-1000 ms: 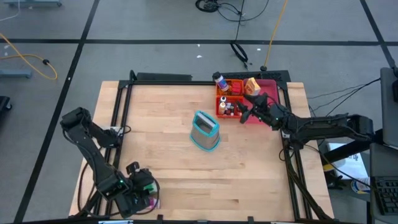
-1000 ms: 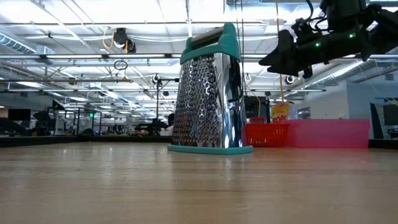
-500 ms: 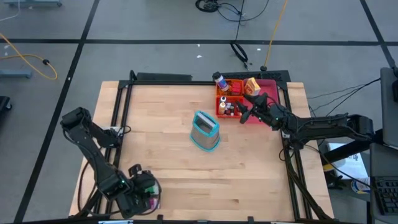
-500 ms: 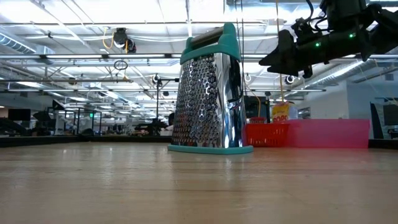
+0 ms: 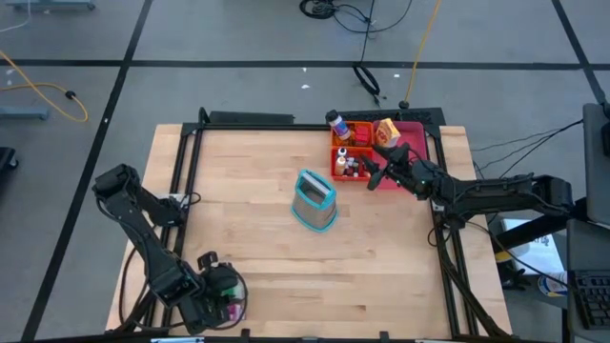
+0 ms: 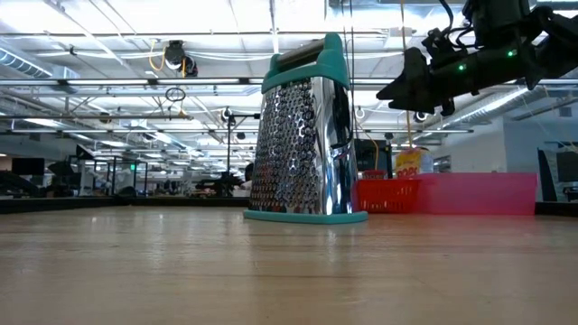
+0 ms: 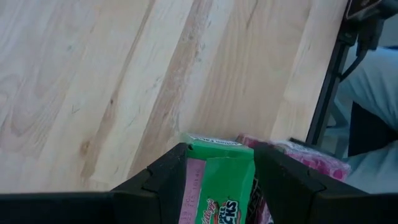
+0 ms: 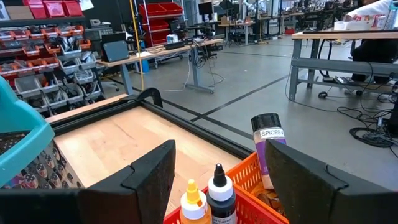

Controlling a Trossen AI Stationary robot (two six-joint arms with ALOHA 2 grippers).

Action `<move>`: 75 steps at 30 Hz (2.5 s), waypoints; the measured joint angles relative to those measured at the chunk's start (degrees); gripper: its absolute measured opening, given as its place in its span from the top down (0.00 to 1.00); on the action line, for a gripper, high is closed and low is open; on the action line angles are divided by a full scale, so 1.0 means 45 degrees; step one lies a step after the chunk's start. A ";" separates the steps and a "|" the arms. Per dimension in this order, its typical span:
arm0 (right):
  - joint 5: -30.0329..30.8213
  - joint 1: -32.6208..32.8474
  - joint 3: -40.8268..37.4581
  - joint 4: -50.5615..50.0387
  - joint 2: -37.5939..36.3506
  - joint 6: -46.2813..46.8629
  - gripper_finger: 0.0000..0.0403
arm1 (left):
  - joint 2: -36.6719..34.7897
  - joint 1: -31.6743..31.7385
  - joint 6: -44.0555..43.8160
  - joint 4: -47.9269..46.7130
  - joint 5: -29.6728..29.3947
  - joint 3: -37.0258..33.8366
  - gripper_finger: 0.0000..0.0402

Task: Pick & Place Kitchen Items
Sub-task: Put the green cereal box into the red bin

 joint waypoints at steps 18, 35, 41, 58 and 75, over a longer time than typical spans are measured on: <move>0.0000 0.0000 0.0000 0.0005 0.0000 0.0056 0.41 | 0.0000 0.0314 0.1386 -0.0086 0.0368 -0.0002 0.43; 0.0000 0.0000 0.0000 0.0005 0.0000 0.0058 0.41 | -0.0010 0.0598 0.2272 -0.0148 0.0948 -0.0005 0.41; -0.0003 0.0000 0.0000 0.0005 0.0000 0.0058 0.41 | -0.0015 0.0703 0.2705 -0.0105 0.0928 -0.0003 0.47; -0.0037 0.0000 0.0000 -0.0005 0.0005 0.0058 0.41 | -0.0153 0.0933 0.3280 0.0221 0.1116 0.0364 0.50; -0.0049 -0.0004 -0.0010 -0.0285 0.0005 0.0058 0.41 | -0.0082 0.0933 0.3200 -0.0493 0.1461 0.0243 0.50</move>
